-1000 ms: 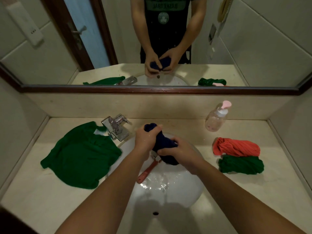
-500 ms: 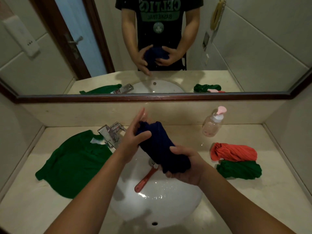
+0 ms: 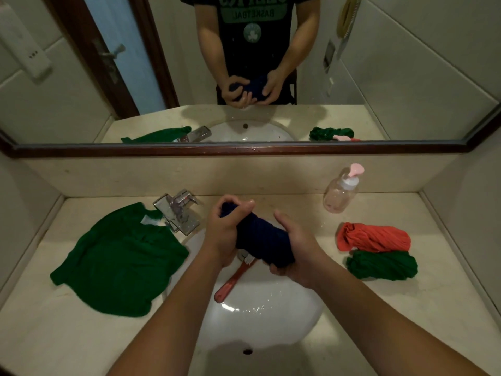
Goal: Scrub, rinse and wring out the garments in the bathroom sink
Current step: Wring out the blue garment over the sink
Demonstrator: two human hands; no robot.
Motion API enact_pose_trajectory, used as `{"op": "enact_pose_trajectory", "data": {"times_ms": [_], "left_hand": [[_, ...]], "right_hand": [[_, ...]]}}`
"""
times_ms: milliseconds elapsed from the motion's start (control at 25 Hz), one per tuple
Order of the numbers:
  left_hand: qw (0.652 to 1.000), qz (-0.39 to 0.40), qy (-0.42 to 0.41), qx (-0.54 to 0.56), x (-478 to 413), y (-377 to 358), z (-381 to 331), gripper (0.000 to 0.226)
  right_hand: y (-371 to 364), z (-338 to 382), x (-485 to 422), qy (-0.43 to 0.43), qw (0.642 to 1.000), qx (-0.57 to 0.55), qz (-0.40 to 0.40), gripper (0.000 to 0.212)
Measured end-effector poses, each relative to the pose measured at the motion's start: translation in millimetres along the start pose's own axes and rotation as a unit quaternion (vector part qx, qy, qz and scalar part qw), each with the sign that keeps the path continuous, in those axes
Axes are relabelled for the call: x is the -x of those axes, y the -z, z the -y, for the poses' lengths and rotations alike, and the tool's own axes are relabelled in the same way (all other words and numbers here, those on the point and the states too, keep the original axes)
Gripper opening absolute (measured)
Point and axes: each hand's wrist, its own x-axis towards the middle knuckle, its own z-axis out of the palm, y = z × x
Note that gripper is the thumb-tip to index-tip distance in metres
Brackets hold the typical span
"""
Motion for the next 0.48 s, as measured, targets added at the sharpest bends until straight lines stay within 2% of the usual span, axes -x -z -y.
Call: {"op": "enact_pose_trajectory", "data": {"times_ms": [120,240,280,320,400,440,480], "left_hand": [[0.996,-0.078,-0.002,-0.040,0,-8,6,0.026],[0.983,-0.155,-0.021,-0.091,-4,-16,11,0.030],[0.978,-0.180,-0.031,-0.104,-3,-20,12,0.029],[0.971,-0.202,-0.041,-0.117,-3,-22,14,0.027],[0.959,-0.235,-0.054,-0.148,-3,-25,18,0.024],[0.953,-0.251,-0.053,-0.162,-4,-26,20,0.023],[0.947,-0.270,-0.045,-0.170,-5,-28,22,0.022]], "right_hand": [[-9,6,-6,0.104,0.973,0.177,-0.110,0.048],[-11,7,-10,0.202,0.924,0.287,-0.152,0.049],[-11,6,-13,0.240,0.890,0.351,-0.165,0.048],[-10,4,-17,0.285,0.833,0.441,-0.176,0.042],[-5,-2,-29,0.406,0.696,0.560,-0.195,0.020],[-1,-4,-33,0.431,0.655,0.593,-0.184,0.010],[4,-5,-39,0.451,0.649,0.589,-0.170,0.017]]}}
